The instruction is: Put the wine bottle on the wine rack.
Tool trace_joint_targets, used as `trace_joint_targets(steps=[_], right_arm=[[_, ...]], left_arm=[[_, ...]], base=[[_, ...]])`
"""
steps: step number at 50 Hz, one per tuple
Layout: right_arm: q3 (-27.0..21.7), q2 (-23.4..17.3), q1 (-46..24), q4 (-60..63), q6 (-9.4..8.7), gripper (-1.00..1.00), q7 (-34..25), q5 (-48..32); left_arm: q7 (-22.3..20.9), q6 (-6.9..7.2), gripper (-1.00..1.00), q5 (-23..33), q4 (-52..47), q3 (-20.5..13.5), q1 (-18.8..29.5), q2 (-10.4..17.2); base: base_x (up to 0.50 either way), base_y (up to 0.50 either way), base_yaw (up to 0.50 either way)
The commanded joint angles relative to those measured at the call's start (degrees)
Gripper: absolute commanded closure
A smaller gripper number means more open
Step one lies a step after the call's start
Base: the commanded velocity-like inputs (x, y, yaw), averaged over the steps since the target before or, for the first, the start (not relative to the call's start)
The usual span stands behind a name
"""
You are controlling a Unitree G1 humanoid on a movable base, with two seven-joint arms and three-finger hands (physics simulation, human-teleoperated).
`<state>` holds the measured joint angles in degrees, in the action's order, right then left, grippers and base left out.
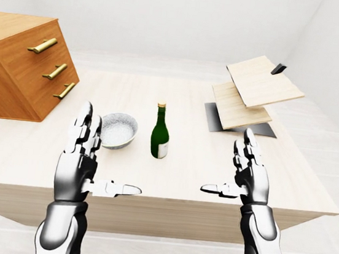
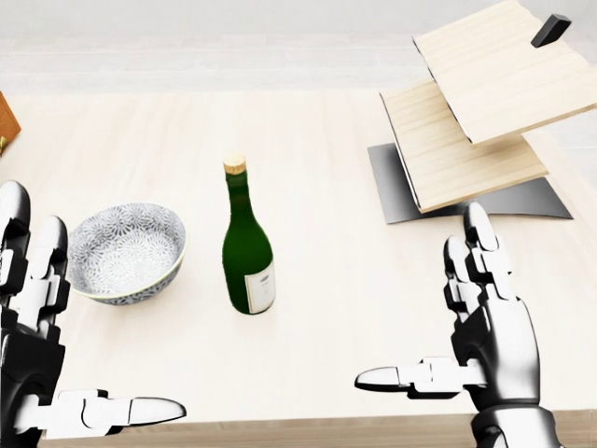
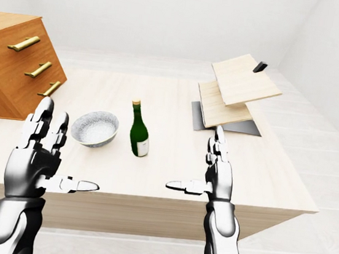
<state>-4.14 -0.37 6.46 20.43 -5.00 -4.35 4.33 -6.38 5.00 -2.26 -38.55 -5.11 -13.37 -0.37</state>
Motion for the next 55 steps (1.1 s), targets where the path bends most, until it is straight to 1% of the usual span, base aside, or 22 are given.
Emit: trace_joint_targets(steps=[1,3,5,13,15,16,19,23,28,34,42,44,50,55], right_arm=[[0.29,0.09,0.57,-0.82,0.0,-1.0,-0.41,1.11],[0.71,-0.04,0.58,-1.56,0.0,-1.0,-0.09,-0.07],[0.86,0.11,0.66,-1.8,0.0,-1.0,-0.62,0.6],[1.49,-0.02,0.71,-2.36,0.0,-1.0,-0.31,-0.42],[2.05,-0.37,0.89,-2.47,0.04,-1.0,-0.61,-1.41],[2.46,-0.55,1.04,-2.58,0.65,-1.0,-0.88,-2.1],[2.82,-0.27,1.31,-1.84,0.09,-1.0,-0.97,-2.22],[3.19,-0.15,1.67,-1.42,0.0,-1.0,-0.48,-3.25],[3.3,-0.05,1.74,-1.21,0.0,-1.0,-0.35,-3.51],[3.94,0.03,1.49,-0.19,0.0,-1.0,-0.43,-3.79],[3.19,0.02,1.81,1.83,0.0,-1.0,-0.04,-3.23],[2.45,0.11,2.2,2.96,0.0,-1.0,-0.28,-1.97],[2.56,-0.04,2.74,4.11,0.0,-1.0,-1.47,-0.83],[3.31,0.14,3.34,4.71,0.0,-1.0,-1.79,-1.18]], left_arm=[[-0.21,0.0,-1.0,0.29,-1.97,-0.44,-0.13,-0.15],[-0.54,0.0,-1.0,0.03,-2.56,-0.28,-0.81,-0.33],[-0.78,0.0,-1.0,-0.23,-3.03,-0.26,-1.1,-0.4],[-0.98,0.0,-1.0,-0.55,-2.95,-1.32,-0.7,-0.41],[-1.08,0.0,-1.0,-0.43,-2.82,-1.32,-0.86,-0.45],[-1.18,0.0,-1.0,-0.48,-2.68,-1.4,-0.9,-0.47],[-1.26,0.0,-1.0,-0.94,-3.05,-2.0,-0.76,-0.57],[-1.4,0.0,-1.0,-1.95,-3.44,-3.34,-0.26,-0.57],[-1.7,0.0,-1.0,-1.79,-2.53,-3.54,-0.33,-0.64],[-1.91,0.0,-1.0,-0.84,-1.25,-2.69,-0.59,-0.78],[-1.72,0.0,-1.0,-0.14,0.36,-1.59,-0.57,-0.83],[-1.67,0.0,-1.0,0.04,1.28,-1.27,-0.5,-0.8],[-1.36,0.0,-1.0,0.08,1.99,-0.89,-0.37,-0.73],[-0.88,0.0,-1.0,0.11,-0.57,-0.48,0.01,-0.47]], base=[[0.0,-0.5,0.0],[0.0,-0.5,0.0],[0.0,-0.35,0.0],[0.0,0.0,0.03],[0.0,0.0,0.5],[0.0,0.0,0.5],[0.0,0.0,0.5],[0.0,0.0,0.5],[0.0,0.0,0.5],[0.0,0.0,0.5],[0.0,0.0,0.47],[0.0,0.0,0.0],[0.0,0.0,0.0],[0.16,-0.42,0.0]])
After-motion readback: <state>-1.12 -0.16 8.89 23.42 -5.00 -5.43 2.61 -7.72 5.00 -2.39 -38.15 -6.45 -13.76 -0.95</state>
